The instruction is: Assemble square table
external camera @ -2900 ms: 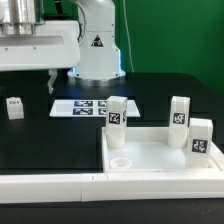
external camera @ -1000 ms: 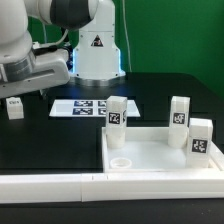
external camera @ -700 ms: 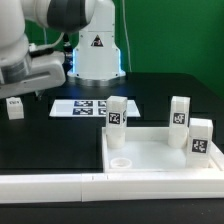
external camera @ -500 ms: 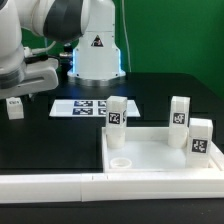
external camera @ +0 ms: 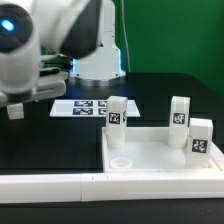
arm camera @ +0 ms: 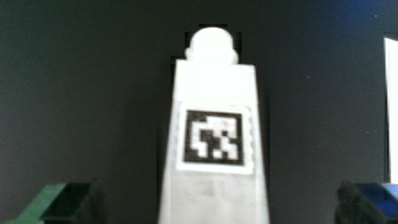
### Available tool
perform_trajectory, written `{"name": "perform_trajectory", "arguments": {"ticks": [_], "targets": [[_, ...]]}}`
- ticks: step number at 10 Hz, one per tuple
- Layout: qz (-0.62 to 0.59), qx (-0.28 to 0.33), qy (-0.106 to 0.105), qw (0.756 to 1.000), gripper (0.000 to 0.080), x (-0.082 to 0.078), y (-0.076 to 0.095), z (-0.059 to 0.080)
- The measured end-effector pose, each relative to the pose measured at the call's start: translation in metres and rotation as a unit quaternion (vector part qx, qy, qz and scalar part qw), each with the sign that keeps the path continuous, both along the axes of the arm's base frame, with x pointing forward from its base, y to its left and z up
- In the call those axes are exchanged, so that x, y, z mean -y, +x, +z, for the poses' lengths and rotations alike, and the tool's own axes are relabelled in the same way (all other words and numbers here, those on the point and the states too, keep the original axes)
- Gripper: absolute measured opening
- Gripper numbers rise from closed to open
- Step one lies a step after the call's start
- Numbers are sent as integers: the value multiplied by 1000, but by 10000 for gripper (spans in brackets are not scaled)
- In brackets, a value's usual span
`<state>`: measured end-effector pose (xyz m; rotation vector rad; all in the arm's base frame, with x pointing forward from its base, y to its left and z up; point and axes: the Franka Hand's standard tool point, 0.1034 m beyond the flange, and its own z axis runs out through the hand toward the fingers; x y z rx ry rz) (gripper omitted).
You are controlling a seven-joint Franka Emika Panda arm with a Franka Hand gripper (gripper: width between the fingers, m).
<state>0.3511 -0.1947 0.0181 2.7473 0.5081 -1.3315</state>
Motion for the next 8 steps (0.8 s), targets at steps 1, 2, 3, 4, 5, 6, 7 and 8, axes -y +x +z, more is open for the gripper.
{"name": "perform_trajectory", "arguments": {"ticks": [1,2,3,4,5,6,7,8], "targets": [[34,-28,-11,999,649,-5,3,-2],[36,-46,-14,998,649,-8,2,-4],[37,-49,-15,998,649,-7,2,-6],[38,-47,-15,998,649,-5,0,-7],[37,-44,-16,998,649,-2,-3,-11],[36,-40,-14,998,649,3,-12,-14],[33,-38,-15,999,649,6,-14,-13],[33,-38,-15,999,649,6,-15,-13]]}}
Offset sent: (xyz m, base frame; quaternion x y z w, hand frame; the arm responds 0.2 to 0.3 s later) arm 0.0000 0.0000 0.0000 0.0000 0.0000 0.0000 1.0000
